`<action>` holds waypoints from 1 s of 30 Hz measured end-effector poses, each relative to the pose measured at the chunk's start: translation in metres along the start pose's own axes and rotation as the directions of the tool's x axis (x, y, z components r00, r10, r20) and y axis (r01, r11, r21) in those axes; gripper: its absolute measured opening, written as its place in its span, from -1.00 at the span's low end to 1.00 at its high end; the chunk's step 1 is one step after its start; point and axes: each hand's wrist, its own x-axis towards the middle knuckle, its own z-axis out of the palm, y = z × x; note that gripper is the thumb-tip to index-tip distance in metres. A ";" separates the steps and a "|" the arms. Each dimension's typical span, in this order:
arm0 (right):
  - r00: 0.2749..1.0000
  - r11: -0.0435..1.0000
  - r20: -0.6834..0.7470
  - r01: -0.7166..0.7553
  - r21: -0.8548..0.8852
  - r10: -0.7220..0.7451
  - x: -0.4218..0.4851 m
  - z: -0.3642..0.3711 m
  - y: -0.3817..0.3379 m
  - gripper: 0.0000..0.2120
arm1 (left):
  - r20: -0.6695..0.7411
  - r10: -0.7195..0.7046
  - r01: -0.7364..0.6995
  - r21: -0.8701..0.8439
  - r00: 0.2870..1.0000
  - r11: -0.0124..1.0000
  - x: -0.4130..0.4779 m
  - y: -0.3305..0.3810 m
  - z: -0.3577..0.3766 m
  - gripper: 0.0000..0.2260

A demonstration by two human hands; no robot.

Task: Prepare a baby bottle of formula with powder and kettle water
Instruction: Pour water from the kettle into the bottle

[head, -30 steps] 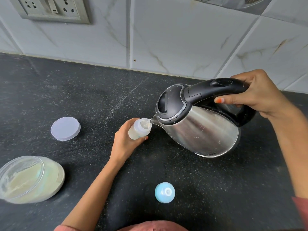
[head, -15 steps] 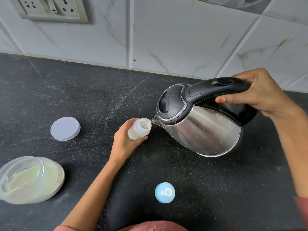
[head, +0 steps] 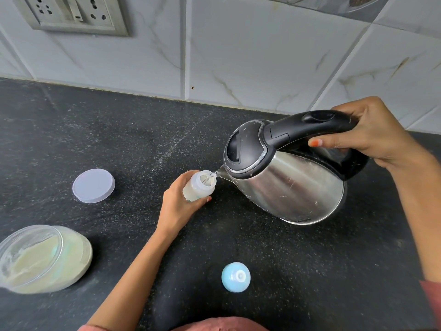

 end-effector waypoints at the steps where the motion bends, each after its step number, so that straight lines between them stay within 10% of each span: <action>1: 1.000 1.000 0.000 0.000 -0.002 0.000 0.000 0.000 0.000 -0.77 | -0.001 0.001 -0.001 0.001 1.000 1.000 0.000 0.000 0.000 -0.47; 30: 1.000 1.000 -0.003 0.016 0.019 -0.016 0.002 -0.002 -0.001 -0.75 | -0.002 -0.007 0.007 -0.011 1.000 1.000 -0.001 -0.001 -0.001 -0.46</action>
